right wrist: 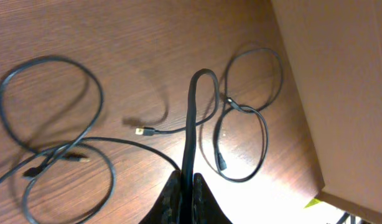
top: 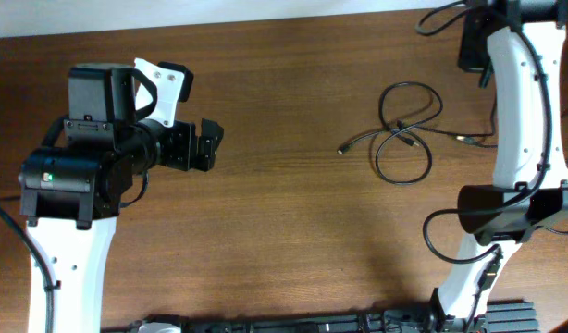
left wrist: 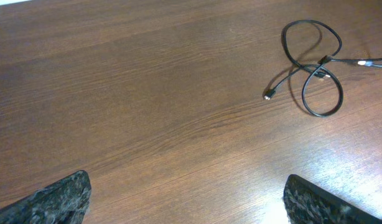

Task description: Untangle cables

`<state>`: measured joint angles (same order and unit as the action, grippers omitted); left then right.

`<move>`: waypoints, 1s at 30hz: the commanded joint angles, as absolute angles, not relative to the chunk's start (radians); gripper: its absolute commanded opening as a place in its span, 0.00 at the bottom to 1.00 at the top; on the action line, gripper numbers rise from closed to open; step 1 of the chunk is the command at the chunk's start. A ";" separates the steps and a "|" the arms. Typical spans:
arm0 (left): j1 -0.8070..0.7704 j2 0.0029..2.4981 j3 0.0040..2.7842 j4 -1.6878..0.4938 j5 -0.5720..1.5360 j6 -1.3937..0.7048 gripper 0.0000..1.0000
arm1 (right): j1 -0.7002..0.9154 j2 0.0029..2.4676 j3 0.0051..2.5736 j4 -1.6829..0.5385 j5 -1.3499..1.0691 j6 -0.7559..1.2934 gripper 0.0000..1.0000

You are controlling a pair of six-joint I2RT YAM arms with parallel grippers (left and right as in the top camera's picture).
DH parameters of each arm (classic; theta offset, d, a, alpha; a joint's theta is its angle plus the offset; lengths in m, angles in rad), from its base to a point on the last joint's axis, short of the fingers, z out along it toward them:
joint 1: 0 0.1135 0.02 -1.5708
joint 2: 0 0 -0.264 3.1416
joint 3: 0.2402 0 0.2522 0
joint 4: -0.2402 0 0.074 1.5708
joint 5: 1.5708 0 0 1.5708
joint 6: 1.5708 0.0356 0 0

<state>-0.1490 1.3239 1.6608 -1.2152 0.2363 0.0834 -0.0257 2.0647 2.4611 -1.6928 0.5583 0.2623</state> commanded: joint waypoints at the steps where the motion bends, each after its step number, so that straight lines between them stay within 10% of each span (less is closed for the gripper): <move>1: -0.146 1.320 1.666 -1.214 0.247 0.096 0.99 | -0.062 2.054 2.459 -1.699 0.588 0.261 0.04; 30: -0.146 1.320 1.666 -1.214 0.247 0.096 0.99 | -0.235 1.882 2.521 -1.666 0.692 0.296 0.04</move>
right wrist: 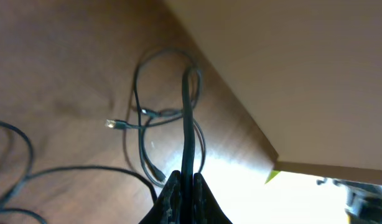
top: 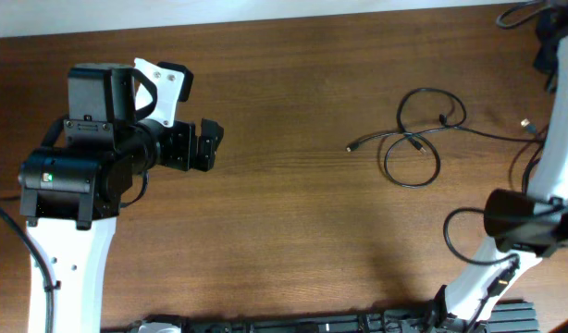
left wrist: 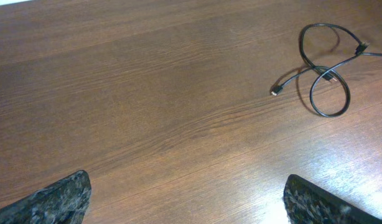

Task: Untangle cables
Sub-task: 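Pull the cable further right and up with the right gripper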

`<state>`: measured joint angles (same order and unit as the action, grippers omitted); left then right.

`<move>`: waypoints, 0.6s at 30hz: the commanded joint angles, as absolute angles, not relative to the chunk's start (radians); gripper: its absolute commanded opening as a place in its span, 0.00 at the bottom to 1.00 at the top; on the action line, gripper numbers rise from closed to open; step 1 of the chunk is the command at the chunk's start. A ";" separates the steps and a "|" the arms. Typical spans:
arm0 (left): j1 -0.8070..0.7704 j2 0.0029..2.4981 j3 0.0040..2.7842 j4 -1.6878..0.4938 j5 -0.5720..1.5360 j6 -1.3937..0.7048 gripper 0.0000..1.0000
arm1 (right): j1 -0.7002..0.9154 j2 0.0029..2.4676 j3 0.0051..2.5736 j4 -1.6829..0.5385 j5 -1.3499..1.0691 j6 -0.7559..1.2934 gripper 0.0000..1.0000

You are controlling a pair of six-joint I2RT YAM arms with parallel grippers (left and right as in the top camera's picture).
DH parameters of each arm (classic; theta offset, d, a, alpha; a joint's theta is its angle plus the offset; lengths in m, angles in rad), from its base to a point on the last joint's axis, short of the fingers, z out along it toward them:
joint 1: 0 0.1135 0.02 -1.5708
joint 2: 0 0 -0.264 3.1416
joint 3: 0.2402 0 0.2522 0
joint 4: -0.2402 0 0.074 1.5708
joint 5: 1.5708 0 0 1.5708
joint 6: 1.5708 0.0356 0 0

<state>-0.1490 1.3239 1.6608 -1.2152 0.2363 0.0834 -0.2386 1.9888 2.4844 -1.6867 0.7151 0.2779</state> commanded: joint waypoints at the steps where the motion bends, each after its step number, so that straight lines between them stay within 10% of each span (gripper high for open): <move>1: -0.146 1.320 1.666 -1.214 0.247 0.096 0.99 | -0.235 1.863 2.521 -1.653 0.656 0.296 0.04; 12: -0.146 1.320 1.666 -1.214 0.247 0.096 0.99 | -0.224 1.758 2.521 -1.480 -0.223 0.213 0.04; 18: -0.146 1.320 1.666 -1.214 0.247 0.096 0.99 | -0.073 1.758 2.521 -1.409 -0.273 0.213 0.04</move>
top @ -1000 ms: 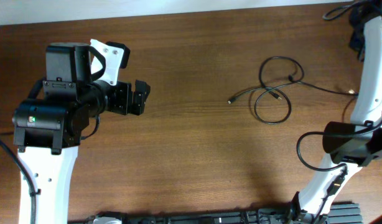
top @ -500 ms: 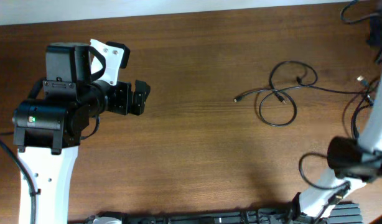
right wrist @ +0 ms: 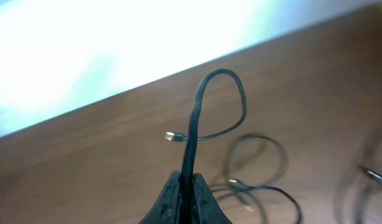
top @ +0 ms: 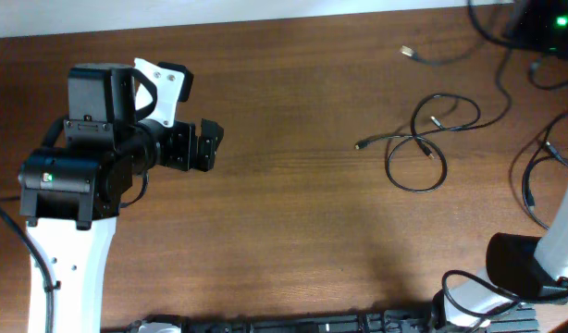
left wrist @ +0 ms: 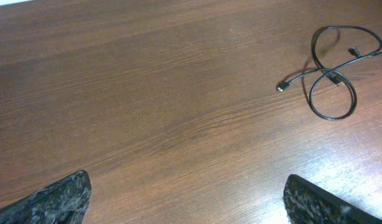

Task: Untangle cables
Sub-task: 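Pull the cable further right and up with the right gripper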

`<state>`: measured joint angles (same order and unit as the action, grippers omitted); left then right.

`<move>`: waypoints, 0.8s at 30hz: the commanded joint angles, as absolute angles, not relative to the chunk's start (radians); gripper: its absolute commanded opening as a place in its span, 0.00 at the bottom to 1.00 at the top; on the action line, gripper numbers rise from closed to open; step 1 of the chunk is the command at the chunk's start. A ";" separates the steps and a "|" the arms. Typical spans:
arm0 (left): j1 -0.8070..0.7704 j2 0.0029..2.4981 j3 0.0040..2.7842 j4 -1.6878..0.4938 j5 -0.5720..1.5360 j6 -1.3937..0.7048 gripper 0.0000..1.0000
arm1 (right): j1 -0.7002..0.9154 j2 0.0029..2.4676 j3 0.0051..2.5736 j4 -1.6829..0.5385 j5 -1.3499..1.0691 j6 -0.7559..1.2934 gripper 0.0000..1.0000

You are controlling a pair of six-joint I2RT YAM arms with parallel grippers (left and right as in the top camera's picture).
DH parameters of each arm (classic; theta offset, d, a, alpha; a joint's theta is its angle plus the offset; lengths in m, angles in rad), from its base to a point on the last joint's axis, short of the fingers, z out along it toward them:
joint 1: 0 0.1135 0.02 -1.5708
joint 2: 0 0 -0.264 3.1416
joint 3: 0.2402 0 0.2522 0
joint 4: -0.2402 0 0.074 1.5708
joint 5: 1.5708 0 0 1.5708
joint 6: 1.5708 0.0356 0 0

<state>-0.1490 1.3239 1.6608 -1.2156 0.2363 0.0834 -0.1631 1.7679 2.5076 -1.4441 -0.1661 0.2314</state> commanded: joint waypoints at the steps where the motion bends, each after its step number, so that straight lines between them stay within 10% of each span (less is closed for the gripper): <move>1: -0.146 1.320 1.666 -1.214 0.247 0.096 0.99 | -0.042 1.758 2.521 -1.397 -0.273 0.213 0.04; 14: -0.146 1.320 1.666 -1.214 0.247 0.096 0.99 | 0.400 1.762 2.521 -1.427 0.205 0.214 0.04; 24: -0.146 1.320 1.666 -1.214 0.247 0.096 0.99 | 0.271 1.862 2.516 -1.681 0.554 0.219 0.04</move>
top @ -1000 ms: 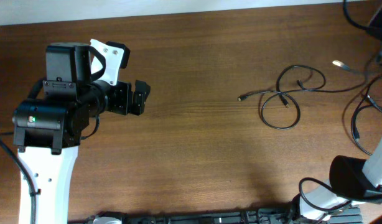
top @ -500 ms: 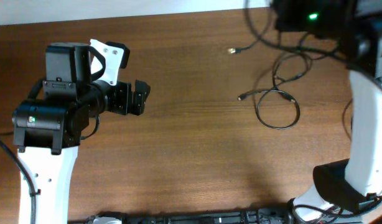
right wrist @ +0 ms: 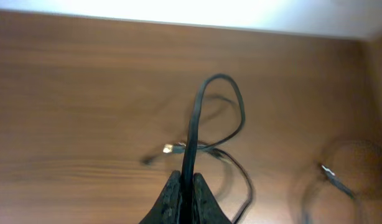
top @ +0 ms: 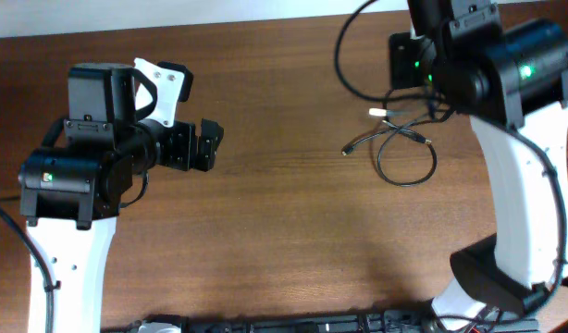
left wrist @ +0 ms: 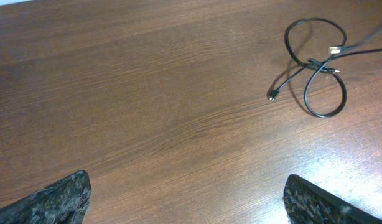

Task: Untangle cables
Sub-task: 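Pull the cable further right and up with the right gripper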

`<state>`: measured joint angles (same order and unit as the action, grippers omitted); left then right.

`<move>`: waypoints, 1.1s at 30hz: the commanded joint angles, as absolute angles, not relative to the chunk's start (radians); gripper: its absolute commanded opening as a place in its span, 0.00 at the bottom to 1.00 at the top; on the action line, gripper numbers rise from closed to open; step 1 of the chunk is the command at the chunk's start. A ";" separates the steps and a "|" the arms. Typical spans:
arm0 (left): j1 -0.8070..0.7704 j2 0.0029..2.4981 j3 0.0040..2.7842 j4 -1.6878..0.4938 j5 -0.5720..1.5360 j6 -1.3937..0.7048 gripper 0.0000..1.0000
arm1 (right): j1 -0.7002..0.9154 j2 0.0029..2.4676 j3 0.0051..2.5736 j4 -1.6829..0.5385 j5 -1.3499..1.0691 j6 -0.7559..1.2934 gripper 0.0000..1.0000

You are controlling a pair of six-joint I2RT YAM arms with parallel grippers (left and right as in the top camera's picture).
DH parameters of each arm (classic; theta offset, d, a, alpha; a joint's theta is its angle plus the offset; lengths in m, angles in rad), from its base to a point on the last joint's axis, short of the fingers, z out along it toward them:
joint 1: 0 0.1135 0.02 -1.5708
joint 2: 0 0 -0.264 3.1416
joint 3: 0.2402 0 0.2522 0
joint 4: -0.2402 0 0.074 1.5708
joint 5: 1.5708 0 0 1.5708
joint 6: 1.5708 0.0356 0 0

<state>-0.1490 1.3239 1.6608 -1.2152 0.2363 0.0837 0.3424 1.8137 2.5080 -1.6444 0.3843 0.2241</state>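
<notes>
My right gripper (right wrist: 186, 185) is shut on a black cable (right wrist: 192, 118) held high above the table. That cable arches over and ends in a light plug (right wrist: 173, 148), also seen hanging as the light plug (top: 381, 112). Under it a tangle of thin black cable (top: 406, 157) lies on the brown table, one dark plug end (top: 347, 150) pointing left. The left wrist view shows the same tangle (left wrist: 315, 74) far off. My left gripper (left wrist: 188, 205) hovers open and empty over bare wood at the left.
Another loose black cable with a plug (right wrist: 331, 172) lies at the right of the tangle. The table's back edge (right wrist: 178, 18) meets a bright wall. The right arm's white link (top: 520, 185) stands over the table's right side.
My right wrist, then at the far back right corner, now sits over the tangle. The held cable's light plug hangs lower, just above the tangle. The tangle lies slightly further left.
My right gripper was shut on the black cable all along. First it was above the tangle, then further right with the tangle shifted right, then at the back corner with the plug end lifted free. Now it is back over the tangle. The left arm stayed still.
</notes>
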 commanded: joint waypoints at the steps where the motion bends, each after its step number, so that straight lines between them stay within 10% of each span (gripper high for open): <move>1: -0.146 1.320 1.666 -1.214 0.247 0.096 0.99 | 0.242 1.876 2.516 -1.699 0.574 0.226 0.04; 16: -0.146 1.320 1.666 -1.214 0.247 0.096 0.99 | -0.110 1.923 2.317 -1.699 0.562 0.244 0.04; 33: -0.146 1.320 1.666 -1.214 0.247 0.096 0.99 | -0.124 1.923 2.281 -1.523 0.272 0.270 0.04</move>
<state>-0.1490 1.3239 1.6608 -1.2156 0.2363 0.0834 -0.1295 1.9224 2.2848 -1.5524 0.3641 0.2588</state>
